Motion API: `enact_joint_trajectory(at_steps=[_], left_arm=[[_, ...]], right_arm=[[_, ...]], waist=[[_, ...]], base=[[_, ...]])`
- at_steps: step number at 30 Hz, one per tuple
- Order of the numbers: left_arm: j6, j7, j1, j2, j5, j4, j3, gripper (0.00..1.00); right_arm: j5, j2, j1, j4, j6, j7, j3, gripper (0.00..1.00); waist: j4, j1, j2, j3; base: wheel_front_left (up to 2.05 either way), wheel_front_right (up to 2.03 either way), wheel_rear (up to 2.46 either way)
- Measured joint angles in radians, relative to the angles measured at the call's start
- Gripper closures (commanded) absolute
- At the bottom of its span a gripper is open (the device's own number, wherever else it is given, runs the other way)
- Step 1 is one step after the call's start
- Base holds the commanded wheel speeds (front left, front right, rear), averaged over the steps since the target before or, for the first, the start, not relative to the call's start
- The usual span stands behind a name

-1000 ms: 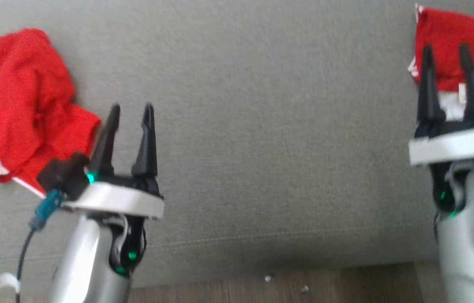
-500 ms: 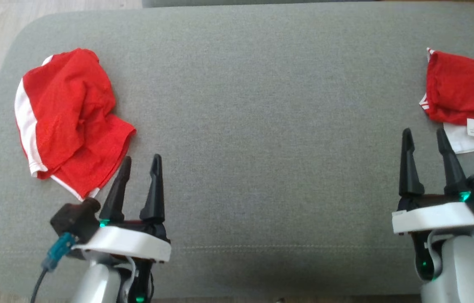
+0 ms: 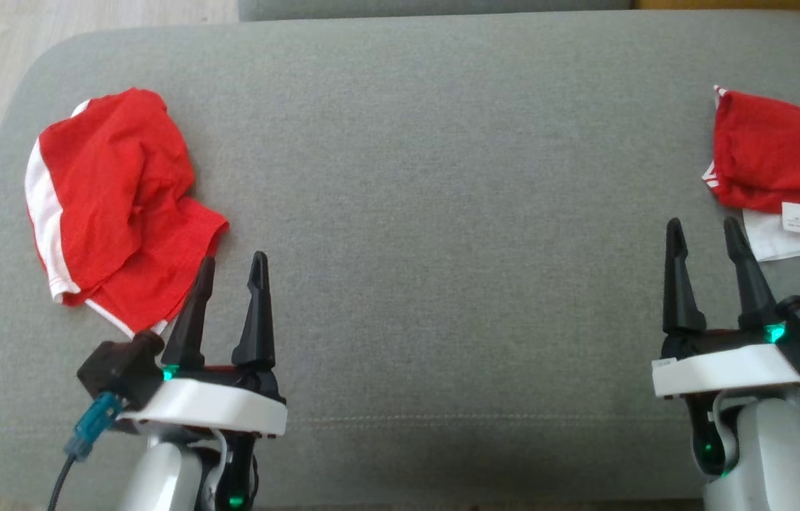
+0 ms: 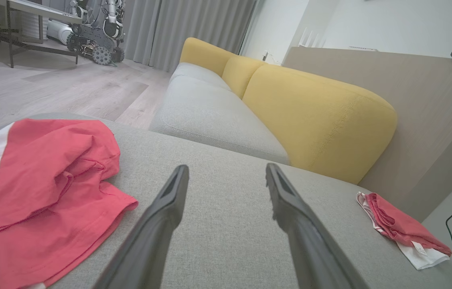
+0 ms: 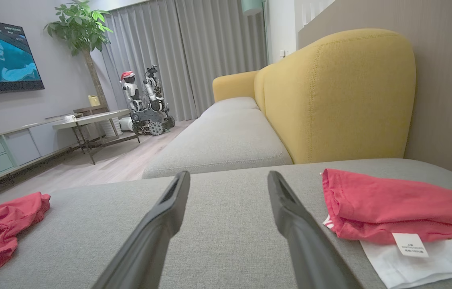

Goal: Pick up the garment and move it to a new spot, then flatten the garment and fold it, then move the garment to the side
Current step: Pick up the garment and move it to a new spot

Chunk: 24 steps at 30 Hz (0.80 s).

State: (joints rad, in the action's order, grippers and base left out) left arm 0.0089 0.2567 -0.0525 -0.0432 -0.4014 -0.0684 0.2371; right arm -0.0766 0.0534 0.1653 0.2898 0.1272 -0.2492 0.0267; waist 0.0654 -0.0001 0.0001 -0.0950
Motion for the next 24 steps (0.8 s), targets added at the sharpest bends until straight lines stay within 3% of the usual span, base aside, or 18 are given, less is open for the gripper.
enact_joint_trajectory(at_steps=[10, 24], left_arm=[[0.005, 0.000, -0.006, 0.000, 0.001, 0.022, -0.008, 0.00], [0.027, 0.000, -0.008, 0.000, -0.015, 0.067, -0.049, 0.00]], right_arm=[[-0.004, 0.000, 0.000, -0.015, 0.000, -0.001, 0.013, 0.00], [0.002, 0.000, -0.003, -0.019, 0.000, 0.020, 0.095, 0.00]], waist=[[0.073, 0.0000, 0.0000, -0.025], [0.334, 0.0000, 0.0000, -0.031]], base=[[0.00, 0.00, 0.00], [0.00, 0.00, 0.00]])
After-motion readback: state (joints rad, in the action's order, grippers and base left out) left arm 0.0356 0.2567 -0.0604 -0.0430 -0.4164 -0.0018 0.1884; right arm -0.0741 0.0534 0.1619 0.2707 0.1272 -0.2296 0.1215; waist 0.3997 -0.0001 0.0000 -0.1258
